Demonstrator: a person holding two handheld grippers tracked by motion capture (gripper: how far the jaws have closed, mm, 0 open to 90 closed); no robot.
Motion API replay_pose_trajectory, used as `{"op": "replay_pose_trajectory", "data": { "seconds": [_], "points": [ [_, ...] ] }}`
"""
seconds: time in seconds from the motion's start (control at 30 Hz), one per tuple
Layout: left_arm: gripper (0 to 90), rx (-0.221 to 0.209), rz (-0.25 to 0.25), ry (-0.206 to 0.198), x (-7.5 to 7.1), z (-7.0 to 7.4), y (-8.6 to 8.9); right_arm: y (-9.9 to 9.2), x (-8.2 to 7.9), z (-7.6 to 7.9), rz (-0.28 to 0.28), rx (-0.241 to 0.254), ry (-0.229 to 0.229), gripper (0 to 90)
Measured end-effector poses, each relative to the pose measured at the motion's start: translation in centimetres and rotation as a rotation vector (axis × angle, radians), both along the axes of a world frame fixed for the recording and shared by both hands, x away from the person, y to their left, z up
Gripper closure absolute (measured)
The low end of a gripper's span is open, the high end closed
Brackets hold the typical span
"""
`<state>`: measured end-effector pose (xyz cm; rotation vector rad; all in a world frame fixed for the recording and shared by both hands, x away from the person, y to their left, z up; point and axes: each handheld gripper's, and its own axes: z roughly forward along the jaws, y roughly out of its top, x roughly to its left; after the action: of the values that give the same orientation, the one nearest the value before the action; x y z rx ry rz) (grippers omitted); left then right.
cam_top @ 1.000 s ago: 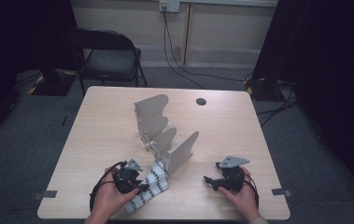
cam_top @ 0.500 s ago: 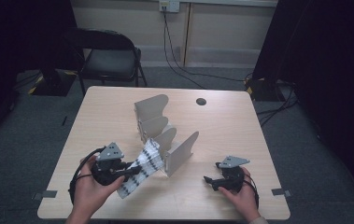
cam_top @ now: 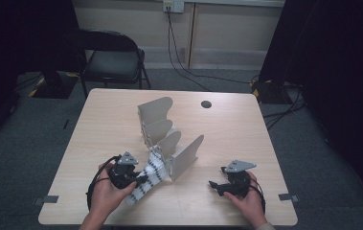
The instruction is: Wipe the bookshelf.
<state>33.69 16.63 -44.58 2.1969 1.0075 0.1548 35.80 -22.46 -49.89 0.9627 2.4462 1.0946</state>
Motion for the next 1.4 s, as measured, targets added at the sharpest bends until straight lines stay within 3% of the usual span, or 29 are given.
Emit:
{"op": "replay_pose_trajectory", "data": {
  "seconds": [0.13, 0.23, 0.37, 0.5, 0.77, 0.9, 1.1, 1.4],
  "points": [
    [78.1, 0.021, -0.003, 0.039, 0.1, -1.2, 0.0, 0.0, 0.0, 0.0, 0.0, 0.0, 0.0, 22.3],
    [78.1, 0.001, 0.001, 0.075, 0.0, -1.9, 0.2, 0.0, 0.0, 0.0, -0.002, 0.0, 0.001, 22.0],
    [78.1, 0.003, 0.014, 0.093, -0.4, -2.1, 0.6, 0.0, 0.0, 0.0, -0.003, 0.0, 0.001, 21.8],
    [78.1, -0.03, 0.032, 0.051, -0.9, -0.5, 1.2, 0.0, 0.0, 0.0, -0.004, -0.002, 0.001, 21.0],
    [78.1, -0.118, 0.029, -0.095, -1.3, 6.0, 2.3, 0.1, 0.1, 0.0, -0.013, -0.009, 0.004, 15.6],
    [78.1, -0.133, 0.03, -0.135, -0.8, 7.4, 1.9, 0.1, 0.1, 0.0, -0.006, -0.014, 0.008, 14.0],
    [78.1, -0.11, 0.039, -0.096, 0.4, 5.7, 1.4, 0.1, 0.1, -0.1, -0.006, -0.013, 0.007, 14.0],
    [78.1, -0.064, 0.041, -0.03, 0.8, 2.6, 1.1, 0.1, 0.0, -0.1, -0.006, -0.014, 0.007, 14.0]
  ]
}}
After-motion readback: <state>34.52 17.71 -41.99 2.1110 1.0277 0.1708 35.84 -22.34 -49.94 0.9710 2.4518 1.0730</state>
